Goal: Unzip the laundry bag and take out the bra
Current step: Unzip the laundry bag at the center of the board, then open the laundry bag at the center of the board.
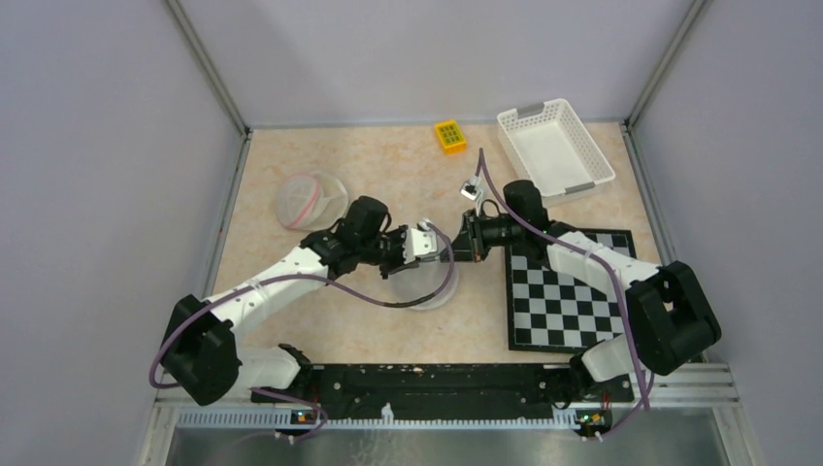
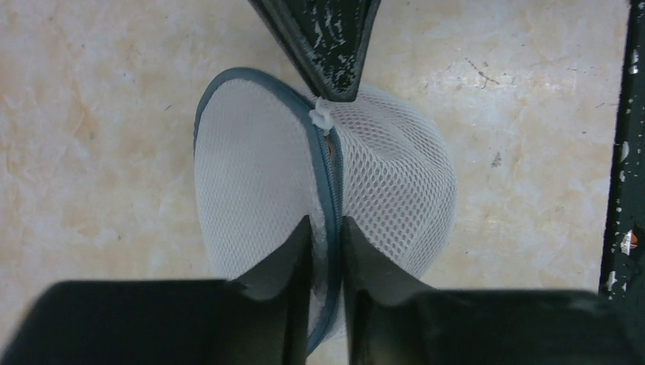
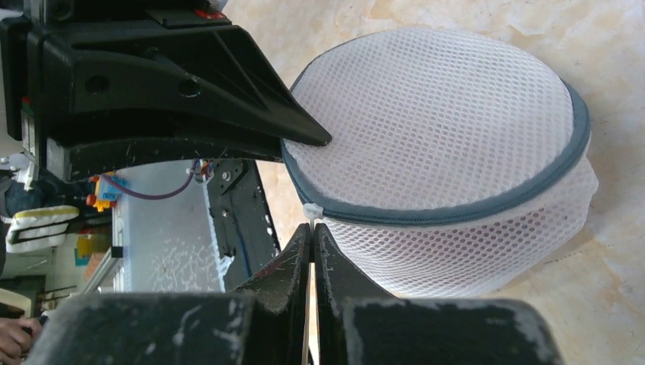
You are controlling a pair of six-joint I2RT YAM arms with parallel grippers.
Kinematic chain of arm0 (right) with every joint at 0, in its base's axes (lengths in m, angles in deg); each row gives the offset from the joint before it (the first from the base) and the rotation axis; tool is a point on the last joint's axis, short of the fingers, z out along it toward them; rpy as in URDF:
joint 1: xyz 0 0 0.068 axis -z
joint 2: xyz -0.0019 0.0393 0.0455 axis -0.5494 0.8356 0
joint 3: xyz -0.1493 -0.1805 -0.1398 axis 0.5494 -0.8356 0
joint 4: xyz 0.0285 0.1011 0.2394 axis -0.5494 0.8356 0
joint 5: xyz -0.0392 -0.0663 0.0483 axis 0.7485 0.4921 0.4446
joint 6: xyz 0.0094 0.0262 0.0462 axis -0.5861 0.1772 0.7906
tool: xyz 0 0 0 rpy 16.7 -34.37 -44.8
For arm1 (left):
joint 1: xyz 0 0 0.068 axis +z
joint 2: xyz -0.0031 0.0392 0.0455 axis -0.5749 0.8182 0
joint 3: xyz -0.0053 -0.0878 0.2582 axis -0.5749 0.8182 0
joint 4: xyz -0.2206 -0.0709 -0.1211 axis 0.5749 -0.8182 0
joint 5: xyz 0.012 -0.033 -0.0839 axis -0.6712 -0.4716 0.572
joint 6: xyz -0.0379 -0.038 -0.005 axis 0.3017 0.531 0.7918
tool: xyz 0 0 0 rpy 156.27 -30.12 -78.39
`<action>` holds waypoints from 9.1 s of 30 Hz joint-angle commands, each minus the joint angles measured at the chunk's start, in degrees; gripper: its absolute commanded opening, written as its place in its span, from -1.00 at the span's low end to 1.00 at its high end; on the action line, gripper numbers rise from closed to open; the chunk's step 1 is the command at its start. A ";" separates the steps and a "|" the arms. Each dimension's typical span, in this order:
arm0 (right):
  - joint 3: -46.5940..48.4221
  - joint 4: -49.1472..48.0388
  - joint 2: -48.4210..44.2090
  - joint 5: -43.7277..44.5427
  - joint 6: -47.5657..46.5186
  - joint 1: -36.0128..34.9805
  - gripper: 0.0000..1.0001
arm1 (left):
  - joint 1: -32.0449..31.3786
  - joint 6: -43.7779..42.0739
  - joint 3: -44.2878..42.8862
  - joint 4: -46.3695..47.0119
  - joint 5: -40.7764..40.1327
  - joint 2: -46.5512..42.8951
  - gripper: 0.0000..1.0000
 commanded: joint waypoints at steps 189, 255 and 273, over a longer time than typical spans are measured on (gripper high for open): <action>3.83 6.99 13.48 4.64 -16.48 -6.47 -1.00 | 16.01 10.34 12.99 -1.22 6.44 -19.53 0.52; 13.51 13.74 2.99 -8.49 -10.00 16.82 0.20 | -12.10 -38.27 5.37 -28.83 -6.26 -14.31 -0.75; 15.57 12.06 8.08 -1.91 -10.63 9.13 0.21 | -9.75 -30.52 1.76 -36.42 -6.17 -22.53 0.18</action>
